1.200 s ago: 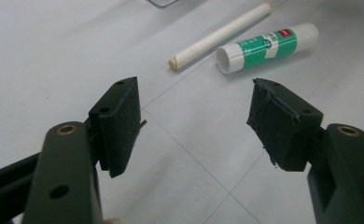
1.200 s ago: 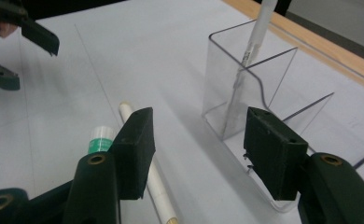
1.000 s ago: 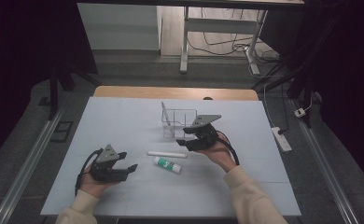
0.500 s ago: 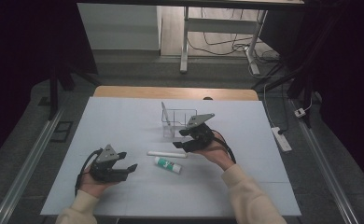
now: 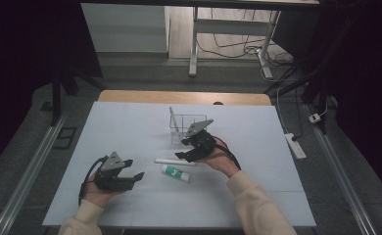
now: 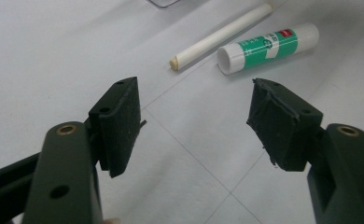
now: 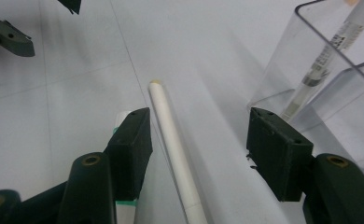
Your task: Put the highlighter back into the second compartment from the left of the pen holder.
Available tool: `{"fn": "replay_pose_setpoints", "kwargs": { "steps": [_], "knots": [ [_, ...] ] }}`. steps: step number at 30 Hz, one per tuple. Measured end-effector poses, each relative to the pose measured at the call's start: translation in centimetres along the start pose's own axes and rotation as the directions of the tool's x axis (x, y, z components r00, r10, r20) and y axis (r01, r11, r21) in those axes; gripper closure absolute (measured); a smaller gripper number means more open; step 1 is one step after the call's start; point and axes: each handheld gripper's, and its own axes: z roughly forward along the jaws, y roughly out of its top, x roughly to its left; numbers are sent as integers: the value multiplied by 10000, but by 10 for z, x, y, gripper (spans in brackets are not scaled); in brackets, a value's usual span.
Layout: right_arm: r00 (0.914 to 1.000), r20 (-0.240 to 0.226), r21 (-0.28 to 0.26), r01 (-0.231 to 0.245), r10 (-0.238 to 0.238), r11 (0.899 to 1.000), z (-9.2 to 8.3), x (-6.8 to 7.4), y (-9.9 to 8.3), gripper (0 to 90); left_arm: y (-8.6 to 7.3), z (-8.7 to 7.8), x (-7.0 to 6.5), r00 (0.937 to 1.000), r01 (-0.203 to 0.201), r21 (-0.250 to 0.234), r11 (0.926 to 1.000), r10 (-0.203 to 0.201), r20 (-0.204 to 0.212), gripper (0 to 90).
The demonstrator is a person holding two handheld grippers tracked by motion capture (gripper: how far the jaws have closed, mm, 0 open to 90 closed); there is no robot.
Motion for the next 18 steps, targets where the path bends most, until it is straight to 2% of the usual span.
{"fn": "replay_pose_setpoints", "kwargs": {
  "steps": [13,18],
  "knots": [
    [9997,-203,852,158,-141,9962,24,-2,-1,393,0,0,0,10000,-2,25,10000,2,29,339],
    [9982,-503,1134,374,-318,9928,32,-1,-3,424,0,1,0,10000,-25,56,10000,24,44,339]
  ]
}}
